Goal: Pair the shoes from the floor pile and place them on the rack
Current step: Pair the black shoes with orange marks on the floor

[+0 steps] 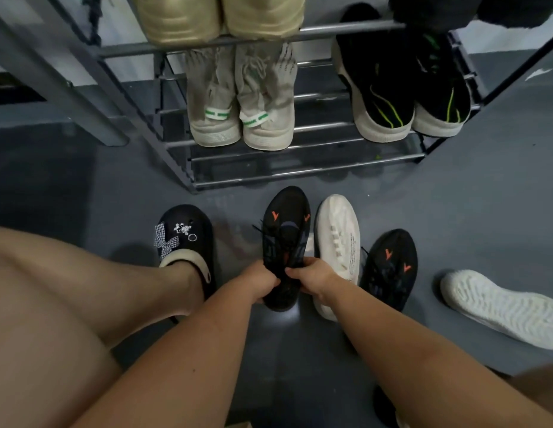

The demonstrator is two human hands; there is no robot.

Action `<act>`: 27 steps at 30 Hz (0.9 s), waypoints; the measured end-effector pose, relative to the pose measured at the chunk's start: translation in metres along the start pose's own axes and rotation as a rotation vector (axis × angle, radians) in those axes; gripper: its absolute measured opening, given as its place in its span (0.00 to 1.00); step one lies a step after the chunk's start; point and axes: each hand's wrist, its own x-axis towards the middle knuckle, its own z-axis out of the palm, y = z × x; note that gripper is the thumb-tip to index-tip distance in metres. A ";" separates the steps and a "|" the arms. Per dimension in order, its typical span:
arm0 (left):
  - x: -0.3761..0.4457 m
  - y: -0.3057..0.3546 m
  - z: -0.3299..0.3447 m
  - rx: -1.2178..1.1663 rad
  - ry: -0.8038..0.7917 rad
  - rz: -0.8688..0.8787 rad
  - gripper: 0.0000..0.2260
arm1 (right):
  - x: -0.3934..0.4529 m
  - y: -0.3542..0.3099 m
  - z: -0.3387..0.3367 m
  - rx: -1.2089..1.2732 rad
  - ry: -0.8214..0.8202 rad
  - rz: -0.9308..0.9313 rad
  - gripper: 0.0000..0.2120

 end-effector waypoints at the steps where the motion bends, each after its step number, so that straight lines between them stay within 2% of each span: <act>1: 0.000 0.002 0.002 0.014 0.000 0.018 0.16 | -0.002 -0.001 -0.002 -0.009 0.001 -0.009 0.18; 3: 0.000 0.006 0.004 0.090 0.039 0.074 0.16 | -0.009 -0.005 -0.009 -0.036 0.019 -0.046 0.19; 6: -0.002 0.012 0.009 0.322 0.198 0.164 0.23 | -0.022 -0.010 -0.025 -0.124 0.104 -0.149 0.25; 9: -0.014 0.020 0.023 0.564 0.257 0.309 0.28 | -0.035 -0.003 -0.049 -0.304 0.205 -0.210 0.30; 13: -0.027 0.024 0.054 0.792 0.192 0.487 0.27 | -0.052 0.027 -0.087 -0.514 0.340 -0.206 0.31; 17: -0.035 0.022 0.089 1.018 0.094 0.582 0.25 | -0.066 0.061 -0.117 -0.566 0.402 -0.093 0.33; 23: -0.030 0.019 0.118 1.168 -0.026 0.562 0.25 | -0.067 0.101 -0.137 -0.492 0.353 0.023 0.36; 27: -0.020 0.021 0.129 1.250 -0.030 0.540 0.26 | -0.060 0.114 -0.140 -0.391 0.315 0.049 0.32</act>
